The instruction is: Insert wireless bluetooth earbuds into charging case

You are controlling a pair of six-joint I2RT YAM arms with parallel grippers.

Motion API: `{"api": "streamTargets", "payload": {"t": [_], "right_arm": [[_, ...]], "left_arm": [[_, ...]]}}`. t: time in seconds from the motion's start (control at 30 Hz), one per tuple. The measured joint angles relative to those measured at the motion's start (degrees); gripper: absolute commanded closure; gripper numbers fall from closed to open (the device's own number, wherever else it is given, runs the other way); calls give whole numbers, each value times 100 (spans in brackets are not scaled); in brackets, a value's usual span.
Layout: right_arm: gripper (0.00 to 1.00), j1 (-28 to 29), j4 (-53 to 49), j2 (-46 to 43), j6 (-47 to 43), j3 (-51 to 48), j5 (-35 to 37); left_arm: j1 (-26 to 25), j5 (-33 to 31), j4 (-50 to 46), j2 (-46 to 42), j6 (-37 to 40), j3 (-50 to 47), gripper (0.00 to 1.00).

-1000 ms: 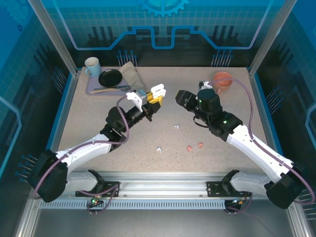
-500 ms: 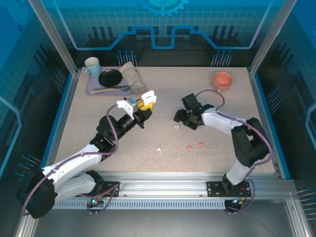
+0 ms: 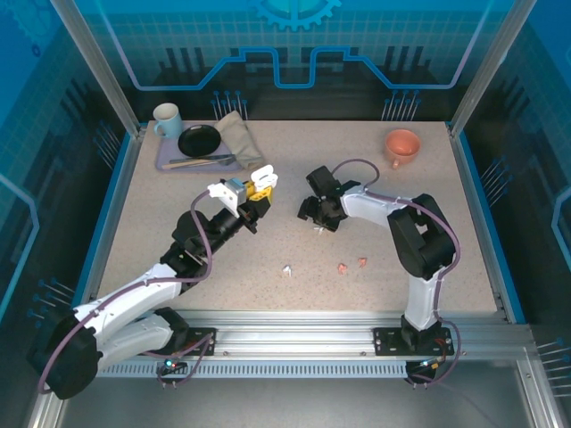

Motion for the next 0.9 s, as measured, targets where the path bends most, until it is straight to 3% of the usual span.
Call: {"api": "streamTargets", "payload": {"t": [0.9], "right_arm": [[31, 409, -144, -553, 348, -527, 254]], "left_arm": [[31, 2, 42, -7, -7, -44, 100]]}}
